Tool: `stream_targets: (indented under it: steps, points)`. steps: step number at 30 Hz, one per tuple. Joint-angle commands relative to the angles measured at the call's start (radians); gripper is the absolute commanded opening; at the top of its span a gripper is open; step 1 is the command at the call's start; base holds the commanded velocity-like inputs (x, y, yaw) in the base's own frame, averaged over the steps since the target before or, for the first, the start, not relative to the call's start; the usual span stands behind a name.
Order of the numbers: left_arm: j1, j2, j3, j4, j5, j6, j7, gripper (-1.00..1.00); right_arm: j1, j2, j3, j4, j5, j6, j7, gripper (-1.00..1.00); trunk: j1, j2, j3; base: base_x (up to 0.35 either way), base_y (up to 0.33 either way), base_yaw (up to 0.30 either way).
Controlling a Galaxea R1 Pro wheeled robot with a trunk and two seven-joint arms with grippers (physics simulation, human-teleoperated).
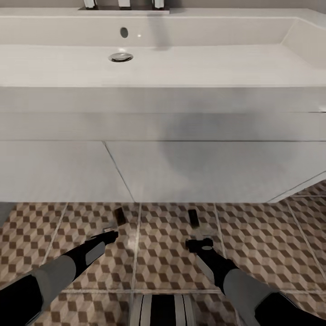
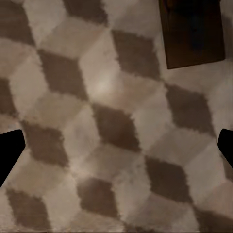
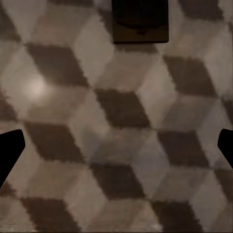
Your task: Take the four mousetraps from the cabinet in the bathroom and place them on the bathroom floor. Make sure all four end up on the same floor surface, and ensure that at least two of them are either under or directly next to the same bathroom sink.
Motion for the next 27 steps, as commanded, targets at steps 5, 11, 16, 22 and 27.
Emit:
stream_targets:
  steps: [5,11,16,22,27]
  points:
    - [-0.001,0.001,-0.008,-0.003,0.007,0.001,0.009,1.00,0.000,-0.001,0.008,-0.002,-0.005,0.006,-0.007,1.00,-0.001,0.000,-0.001,-0.337,0.000,0.000]
    - [-0.001,0.001,-0.008,-0.003,0.007,0.001,0.009,1.00,0.000,-0.001,0.008,-0.002,-0.005,0.006,-0.007,1.00,-0.001,0.000,-0.001,-0.337,0.000,0.000]
    - [-0.001,0.000,-0.008,-0.003,0.007,0.001,0.009,1.00,0.000,0.000,0.008,-0.002,-0.005,0.006,-0.007,1.00,-0.001,0.000,-0.001,-0.337,0.000,0.000]
    - [-0.001,-0.001,-0.009,-0.003,0.007,0.001,0.009,1.00,0.000,0.000,0.008,-0.001,-0.005,0.006,-0.007,1.00,-0.001,0.000,-0.001,-0.285,0.000,0.000]
    - [-0.001,-0.001,-0.011,-0.004,0.007,0.000,0.009,1.00,0.000,0.000,0.008,0.000,-0.005,0.006,-0.007,1.00,-0.001,0.000,-0.001,-0.085,0.000,0.000]
